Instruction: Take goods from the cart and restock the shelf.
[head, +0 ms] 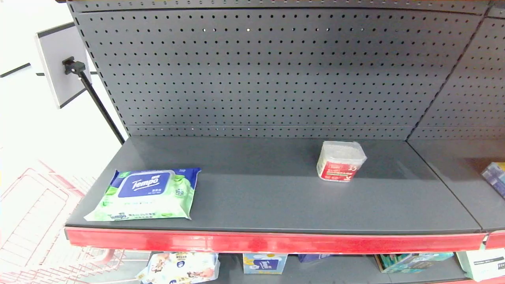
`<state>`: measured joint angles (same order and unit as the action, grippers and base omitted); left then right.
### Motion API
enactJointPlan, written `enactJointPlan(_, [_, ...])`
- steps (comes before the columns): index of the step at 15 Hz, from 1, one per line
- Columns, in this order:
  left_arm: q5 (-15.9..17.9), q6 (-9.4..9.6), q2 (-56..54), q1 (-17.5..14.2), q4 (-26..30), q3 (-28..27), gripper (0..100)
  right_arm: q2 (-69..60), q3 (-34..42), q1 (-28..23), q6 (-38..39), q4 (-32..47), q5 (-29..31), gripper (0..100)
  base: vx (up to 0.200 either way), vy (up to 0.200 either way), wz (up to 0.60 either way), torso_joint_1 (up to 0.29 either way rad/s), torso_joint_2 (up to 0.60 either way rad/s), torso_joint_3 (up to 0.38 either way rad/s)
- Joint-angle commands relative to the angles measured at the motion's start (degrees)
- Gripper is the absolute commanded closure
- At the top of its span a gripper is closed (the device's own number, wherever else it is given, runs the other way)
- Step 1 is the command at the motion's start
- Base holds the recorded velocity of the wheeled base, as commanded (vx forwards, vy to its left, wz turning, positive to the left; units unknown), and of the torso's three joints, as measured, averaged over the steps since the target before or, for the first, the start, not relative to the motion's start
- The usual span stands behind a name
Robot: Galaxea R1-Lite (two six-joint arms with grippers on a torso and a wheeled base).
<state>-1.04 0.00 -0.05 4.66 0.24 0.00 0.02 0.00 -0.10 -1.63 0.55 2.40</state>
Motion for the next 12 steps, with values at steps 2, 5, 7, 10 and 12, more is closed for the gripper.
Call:
enactJointPlan(2, [0.0, 0.00, 0.0, 0.0, 0.0, 0.0, 0, 0.1, 0.0, 0.0, 0.1, 0.0, 0.1, 0, 0.000, 0.200, 0.00, 0.005, 0.00, 0.007])
enactJointPlan(5, [0.0, 0.00, 0.0, 0.0, 0.0, 0.0, 0, 0.1, 0.0, 0.0, 0.1, 0.0, 0.1, 0, 0.000, 0.200, 0.00, 0.001, 0.00, 0.007])
enactJointPlan(7, [0.0, 0.00, 0.0, 0.0, 0.0, 0.0, 0, 0.1, 0.0, 0.0, 0.1, 0.0, 0.1, 0, 0.000, 0.200, 0.00, 0.005, 0.00, 0.002])
enactJointPlan(10, [0.0, 0.09, 0.0, 0.0, 0.0, 0.0, 0, 0.1, 0.0, 0.0, 0.1, 0.0, 0.1, 0, 0.000, 0.200, 0.00, 0.001, 0.00, 0.002])
enactJointPlan(12, [0.0, 0.09, 0.0, 0.0, 0.0, 0.0, 0, 0.1, 0.0, 0.0, 0.1, 0.0, 0.0, 0, 0.000, 0.200, 0.00, 0.002, 0.00, 0.005])
